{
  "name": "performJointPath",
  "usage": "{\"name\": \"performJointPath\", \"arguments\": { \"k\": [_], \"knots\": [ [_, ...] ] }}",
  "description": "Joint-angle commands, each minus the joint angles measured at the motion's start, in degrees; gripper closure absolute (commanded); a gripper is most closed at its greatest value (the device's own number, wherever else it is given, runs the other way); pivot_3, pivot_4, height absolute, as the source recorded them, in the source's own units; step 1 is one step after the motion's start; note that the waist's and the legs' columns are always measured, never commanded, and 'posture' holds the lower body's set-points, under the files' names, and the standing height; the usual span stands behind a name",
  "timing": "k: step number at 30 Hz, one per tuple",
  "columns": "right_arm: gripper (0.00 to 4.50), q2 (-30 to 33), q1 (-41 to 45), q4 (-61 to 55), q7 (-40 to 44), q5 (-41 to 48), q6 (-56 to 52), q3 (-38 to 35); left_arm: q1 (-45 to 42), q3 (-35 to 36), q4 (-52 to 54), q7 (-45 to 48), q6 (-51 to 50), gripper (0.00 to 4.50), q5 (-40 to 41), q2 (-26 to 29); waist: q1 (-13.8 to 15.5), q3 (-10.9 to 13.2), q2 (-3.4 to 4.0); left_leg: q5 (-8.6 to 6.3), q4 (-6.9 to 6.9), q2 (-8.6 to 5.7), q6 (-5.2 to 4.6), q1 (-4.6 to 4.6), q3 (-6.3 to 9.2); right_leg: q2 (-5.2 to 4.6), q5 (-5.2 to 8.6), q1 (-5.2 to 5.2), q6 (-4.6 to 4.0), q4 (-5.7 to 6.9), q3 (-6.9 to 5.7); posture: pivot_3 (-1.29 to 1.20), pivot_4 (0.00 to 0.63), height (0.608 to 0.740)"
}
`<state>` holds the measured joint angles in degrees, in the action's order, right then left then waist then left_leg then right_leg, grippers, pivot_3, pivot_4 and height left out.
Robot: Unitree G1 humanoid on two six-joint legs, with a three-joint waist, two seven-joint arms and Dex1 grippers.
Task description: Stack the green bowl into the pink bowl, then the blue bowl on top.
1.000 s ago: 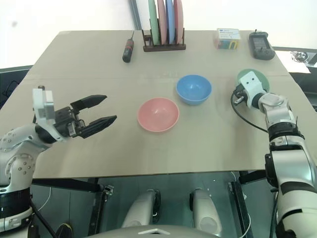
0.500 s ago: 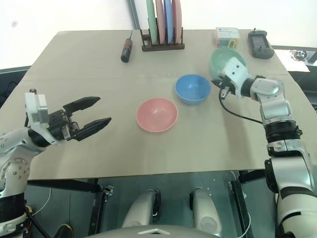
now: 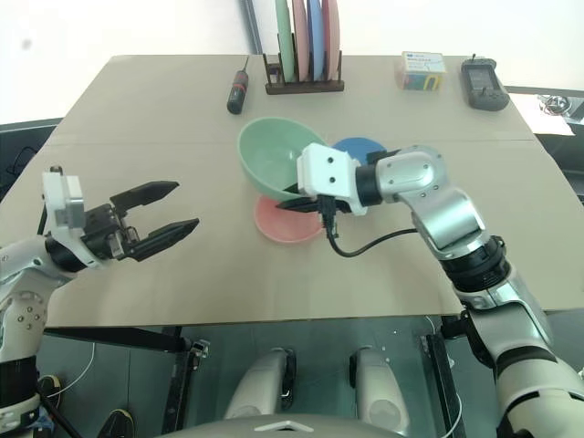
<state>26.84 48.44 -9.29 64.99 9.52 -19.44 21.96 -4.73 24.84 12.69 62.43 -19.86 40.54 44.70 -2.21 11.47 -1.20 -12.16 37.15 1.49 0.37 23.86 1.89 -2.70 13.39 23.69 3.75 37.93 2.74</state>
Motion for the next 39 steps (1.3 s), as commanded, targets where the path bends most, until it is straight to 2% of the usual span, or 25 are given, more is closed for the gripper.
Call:
{"name": "performJointPath", "arguments": {
  "k": [1, 3, 6, 8, 11, 16, 20, 23, 36, 39],
  "knots": [
    [4.46, -1.25, 0.66, 0.97, -0.13, -1.73, 2.37, 1.66, -0.85, 1.12, 0.44, 0.27, 1.3, 0.0, -0.04, 0.95, -0.05, 0.0, 0.0, 0.0, 0.0, 0.0, 0.0, -0.01, 0.0, 0.0, 0.0, 0.0, 0.0, 0.01, -0.01, 0.0, 0.15, 0.74],
    [4.46, -1.35, 0.91, 2.05, 0.07, -2.67, 2.37, 2.45, -0.66, 1.24, 0.52, 0.31, 1.37, 0.0, 0.01, 0.98, 0.0, 0.0, 0.0, 0.0, -0.01, 0.0, 0.0, -0.01, 0.01, 0.0, 0.0, 0.01, 0.0, 0.02, -0.02, 0.0, 0.15, 0.74],
    [3.47, -1.85, 1.08, 3.06, 0.05, -3.4, 2.15, 3.01, -0.77, 1.21, 0.3, 0.22, 1.57, 0.0, -0.17, 1.0, -0.01, 0.0, 0.0, 0.0, 0.0, 0.0, 0.0, -0.01, 0.0, 0.0, 0.0, 0.0, 0.0, 0.01, -0.01, 0.0, 0.15, 0.74],
    [2.55, -3.01, 1.31, 3.7, -1.28, -3.68, 2.51, 2.45, -1.05, 1.06, 0.12, 0.11, 1.68, 0.0, -0.32, 1.0, -0.06, 0.0, 0.0, 0.0, -0.01, 0.0, 0.0, -0.01, 0.01, 0.0, 0.0, 0.01, 0.0, 0.01, -0.02, 0.0, 0.15, 0.74],
    [1.52, -3.57, 2.1, 3.77, -2.09, -3.27, 1.84, 0.61, -1.38, 0.88, -0.04, 0.04, 1.76, 0.0, -0.38, 0.98, -0.12, 0.0, 0.0, 0.0, -0.02, 0.01, 0.0, -0.01, 0.02, 0.01, 0.0, 0.01, 0.0, 0.02, -0.04, 0.0, 0.15, 0.74],
    [1.52, 0.12, 3.7, 5.61, -2.55, -2.66, 1.54, -4.63, -2.16, 0.45, -0.6, 0.14, 2.07, 0.0, -0.83, 0.87, 0.16, 0.0, 0.0, 0.0, -0.01, 0.0, 0.0, 0.0, 0.03, 0.0, 0.0, 0.0, 0.0, 0.0, -0.04, 0.0, 0.15, 0.74],
    [1.52, 5.55, 5.0, 14.27, -3.07, -5.3, 4.96, -7.26, -3.34, -0.23, -1.33, 0.29, 2.27, 0.0, -0.86, 0.52, 0.19, -0.01, -0.01, 0.0, -0.01, -0.01, 0.0, 0.0, 0.02, 0.0, 0.01, -0.01, -0.01, -0.02, -0.06, 0.0, 0.15, 0.74],
    [1.52, 7.4, 5.65, 21.3, -3.14, -7.06, 8.61, -7.26, -4.25, -0.96, -1.94, 0.41, 2.53, 0.0, -1.04, 0.37, 0.13, 0.0, -0.01, 0.0, -0.02, -0.01, 0.0, 0.0, 0.0, 0.0, 0.01, 0.0, -0.01, -0.03, -0.05, 0.0, 0.15, 0.74],
    [1.52, 2.73, 8.86, 48.99, -4.2, -15.7, 22.56, -3.08, -4.98, -0.78, -2.03, 0.6, 2.72, 0.0, -0.22, 0.3, -0.32, 0.01, 0.0, 0.0, -0.1, 0.0, 0.0, -0.01, -0.07, 0.01, 0.0, 0.05, -0.01, -0.02, 0.06, 0.0, 0.15, 0.74],
    [2.36, 1.63, 11.02, 55.52, -5.74, -18.02, 25.98, -2.52, -4.55, -0.46, -1.4, 0.56, 2.74, 0.0, 0.08, 0.19, -0.3, 0.01, 0.01, 0.0, -0.1, -0.01, 0.0, -0.01, -0.07, 0.01, 0.0, 0.05, -0.01, -0.03, 0.06, 0.0, 0.15, 0.74]
  ]
}}
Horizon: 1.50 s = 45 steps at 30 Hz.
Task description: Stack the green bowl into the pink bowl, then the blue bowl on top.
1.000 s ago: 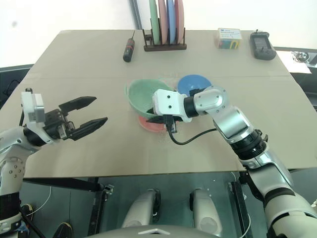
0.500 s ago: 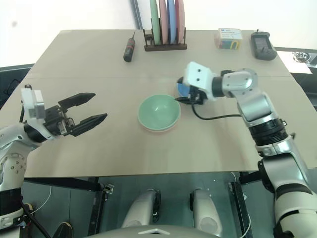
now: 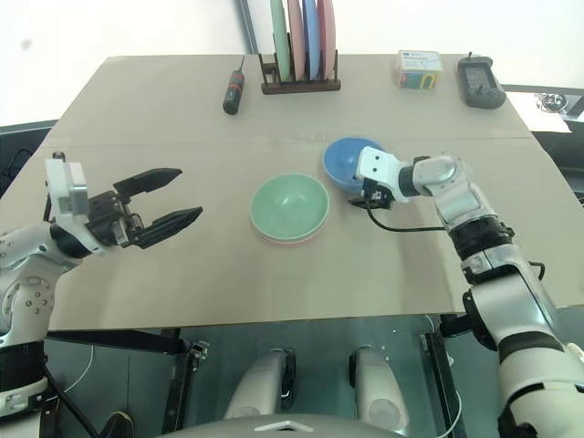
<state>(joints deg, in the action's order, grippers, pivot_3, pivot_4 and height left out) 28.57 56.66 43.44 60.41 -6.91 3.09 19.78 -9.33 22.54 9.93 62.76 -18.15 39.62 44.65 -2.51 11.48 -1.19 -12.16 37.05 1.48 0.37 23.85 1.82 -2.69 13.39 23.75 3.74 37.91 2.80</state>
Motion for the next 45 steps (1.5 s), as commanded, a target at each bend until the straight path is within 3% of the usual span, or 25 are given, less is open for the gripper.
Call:
{"name": "performJointPath", "arguments": {
  "k": [1, 5, 12, 22, 31, 32, 34, 35, 40, 43, 45],
  "knots": [
    [2.75, -0.41, 3.35, 4.11, -1.28, -1.87, 4.28, -0.41, 0.2, 2.01, 1.58, 0.2, 0.98, 0.0, 1.15, 0.25, 0.0, 0.0, 0.0, 0.0, 0.0, 0.0, 0.0, 0.0, 0.0, 0.0, 0.0, 0.01, 0.0, 0.0, 0.0, 0.0, 0.15, 0.74],
    [4.45, -1.3, 4.54, 6.34, -1.02, -2.08, 6.21, -1.17, 0.66, 2.47, 1.94, 0.23, 0.96, 0.0, 1.59, 0.37, 0.0, 0.0, 0.01, 0.0, -0.01, 0.0, 0.0, 0.0, 0.0, 0.0, 0.0, 0.01, 0.0, -0.01, 0.01, 0.0, 0.15, 0.74],
    [4.48, -0.4, 5.34, 0.04, 1.38, -0.6, 6.59, -2.82, 0.71, 2.14, 1.55, 0.67, 1.13, 0.0, 1.85, 0.4, 0.02, 0.02, 0.03, 0.0, -0.01, 0.0, 0.0, 0.0, 0.01, 0.0, 0.0, 0.0, 0.0, 0.01, 0.0, 0.0, 0.15, 0.74],
    [4.48, -0.97, 1.96, -40.05, 8.25, 9.7, -11.36, -3.5, -0.32, 0.42, -0.02, 0.83, -3.01, 0.0, 2.18, 1.63, 0.23, 0.03, 0.04, 0.0, -0.12, 0.03, 0.0, 0.01, 0.11, 0.01, 0.0, 0.06, 0.0, 0.05, -0.1, 0.0, 0.15, 0.74],
    [4.48, -1.79, -2.85, -52.04, 7.59, 11.01, -19.6, 0.09, -1.68, 0.07, 0.21, 0.16, -6.64, 0.0, 2.18, 2.11, 0.31, 0.02, 0.03, 0.0, -0.06, 0.0, 0.0, 0.02, 0.12, -0.02, 0.01, 0.03, 0.0, 0.03, -0.14, 0.0, 0.15, 0.74],
    [3.88, -1.61, -2.9, -52.27, 7.56, 10.89, -20.13, 0.33, -1.8, 0.06, 0.15, 0.32, -6.54, 0.0, 2.1, 2.06, 0.29, 0.02, 0.03, 0.0, -0.06, 0.0, 0.0, 0.02, 0.12, -0.02, 0.01, 0.03, 0.0, 0.03, -0.13, 0.0, 0.15, 0.74],
    [3.58, -1.47, -2.93, -52.76, 7.5, 11.12, -21.27, 0.48, -2.12, 0.05, 0.07, 0.3, -6.36, 0.0, 2.01, 1.8, 0.25, 0.02, 0.03, 0.0, -0.06, 0.0, 0.0, 0.02, 0.11, -0.02, 0.01, 0.03, 0.0, 0.02, -0.13, 0.0, 0.15, 0.74],
    [3.22, -1.55, -2.95, -53.13, 7.36, 11.37, -21.74, 0.45, -2.25, 0.07, 0.05, 0.28, -6.29, 0.0, 1.99, 1.7, 0.24, 0.02, 0.03, 0.0, -0.06, 0.0, 0.0, 0.02, 0.09, -0.02, 0.01, 0.03, 0.0, 0.02, -0.12, 0.0, 0.15, 0.74],
    [0.93, -2.15, -2.53, -52.91, 4.16, 12.34, -23.69, -2.11, -1.99, -0.28, 0.23, -0.81, -5.96, 0.0, 0.7, 1.47, 0.23, 0.02, 0.03, 0.0, -0.07, 0.0, 0.01, 0.02, 0.1, -0.02, 0.01, 0.04, 0.0, 0.01, -0.12, 0.0, 0.15, 0.74],
    [0.93, -1.3, -3.23, -52.66, 2.8, 14.8, -26.51, -5.34, -1.42, -0.22, 0.35, -2.66, -7.06, 0.0, 0.01, 1.75, 0.32, 0.02, 0.02, 0.0, -0.06, 0.0, 0.0, 0.02, 0.1, -0.03, 0.01, 0.03, 0.0, 0.01, -0.12, 0.0, 0.15, 0.74],
    [0.93, -1.24, -6.67, -52.41, 1.02, 21.05, -31.45, -12.48, -1.41, 0.62, -1.05, -6.45, -6.45, 0.0, -2.46, 1.37, 0.37, 0.0, 0.0, 0.0, -0.06, 0.0, 0.0, 0.02, 0.1, -0.03, 0.01, 0.03, 0.0, 0.0, -0.12, 0.0, 0.15, 0.74]
  ]
}}
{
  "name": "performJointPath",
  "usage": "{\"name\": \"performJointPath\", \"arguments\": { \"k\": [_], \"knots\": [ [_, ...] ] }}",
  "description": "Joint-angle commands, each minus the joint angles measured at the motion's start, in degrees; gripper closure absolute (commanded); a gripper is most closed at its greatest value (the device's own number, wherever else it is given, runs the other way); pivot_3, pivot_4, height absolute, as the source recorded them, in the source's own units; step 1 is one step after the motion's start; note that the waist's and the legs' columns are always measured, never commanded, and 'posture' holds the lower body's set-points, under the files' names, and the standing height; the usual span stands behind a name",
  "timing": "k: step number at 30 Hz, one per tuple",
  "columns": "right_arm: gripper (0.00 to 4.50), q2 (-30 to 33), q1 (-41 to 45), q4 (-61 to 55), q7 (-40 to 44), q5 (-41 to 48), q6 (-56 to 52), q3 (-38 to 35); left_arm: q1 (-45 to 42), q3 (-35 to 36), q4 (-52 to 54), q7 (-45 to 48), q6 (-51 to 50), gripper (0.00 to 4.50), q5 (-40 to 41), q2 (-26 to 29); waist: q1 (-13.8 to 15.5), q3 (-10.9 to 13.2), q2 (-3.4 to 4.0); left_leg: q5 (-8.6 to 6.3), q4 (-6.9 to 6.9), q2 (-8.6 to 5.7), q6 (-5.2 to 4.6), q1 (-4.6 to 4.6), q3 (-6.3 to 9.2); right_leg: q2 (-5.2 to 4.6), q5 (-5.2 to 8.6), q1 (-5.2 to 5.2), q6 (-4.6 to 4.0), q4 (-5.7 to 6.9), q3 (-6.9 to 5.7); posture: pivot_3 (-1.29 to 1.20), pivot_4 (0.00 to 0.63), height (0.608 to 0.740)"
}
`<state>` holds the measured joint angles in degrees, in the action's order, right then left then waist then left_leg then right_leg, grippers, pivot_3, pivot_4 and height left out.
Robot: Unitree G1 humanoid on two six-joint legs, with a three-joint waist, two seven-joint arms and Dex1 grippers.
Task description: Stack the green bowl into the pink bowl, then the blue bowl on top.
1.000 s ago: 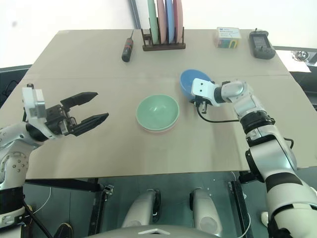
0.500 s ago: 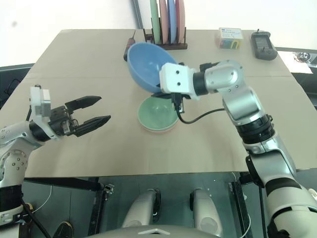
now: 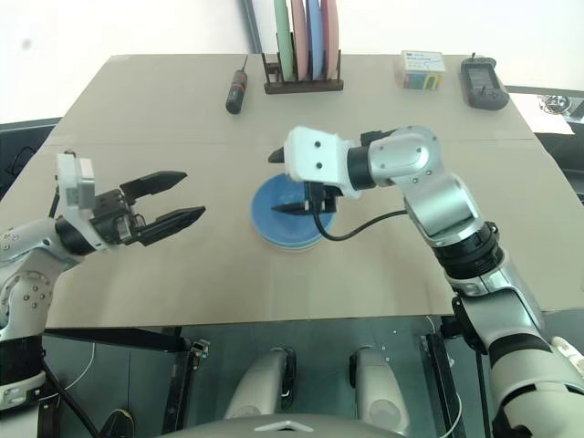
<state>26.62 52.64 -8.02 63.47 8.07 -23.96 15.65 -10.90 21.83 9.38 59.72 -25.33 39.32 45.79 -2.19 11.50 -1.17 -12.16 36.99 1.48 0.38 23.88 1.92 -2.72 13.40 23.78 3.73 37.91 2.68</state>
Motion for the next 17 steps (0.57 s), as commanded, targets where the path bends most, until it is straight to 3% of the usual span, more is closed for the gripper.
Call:
{"name": "performJointPath", "arguments": {
  "k": [1, 5, 10, 17],
  "knots": [
    [0.93, 0.97, -4.68, -0.88, -2.37, 8.66, -5.7, -11.3, 0.65, 1.97, -0.7, -4.46, 1.45, 0.0, -2.99, -0.01, 0.15, -0.03, -0.04, 0.0, 0.0, 0.0, 0.0, 0.0, 0.04, 0.0, 0.0, -0.04, 0.0, -0.01, -0.02, 0.0, 0.15, 0.74],
    [0.93, 3.55, -13.68, 0.61, -1.51, 13.37, -2.28, -19.33, 5.93, 5.07, 2.59, -7.22, 1.81, 0.0, -3.6, -0.81, 0.29, -0.05, -0.08, 0.0, -0.04, -0.05, 0.0, 0.01, 0.02, -0.07, 0.0, -0.09, 0.0, -0.11, -0.02, 0.0, 0.15, 0.74],
    [0.93, 11.52, -26.08, 7.5, 2.65, 12.43, 6.84, -24.75, 14.3, 11.62, 7.1, -9.85, 3.26, 0.0, -3.64, -2.15, 0.18, -0.04, -0.07, -0.01, -0.16, -0.06, -0.01, 0.01, -0.03, -0.11, 0.0, -0.06, 0.0, -0.19, 0.0, 0.0, 0.15, 0.74],
    [0.93, 15.58, -31.26, 17.8, 6.48, 12.9, 17.08, -27.04, 20.07, 15.74, 9.3, -11.59, 4.51, 0.0, -4.19, -2.78, -0.29, -0.03, -0.06, 0.0, -0.07, 0.02, -0.01, -0.2, -0.21, -0.02, 0.14, -0.11, -0.18, -0.08, 0.18, 0.0, 0.15, 0.74]
  ]
}}
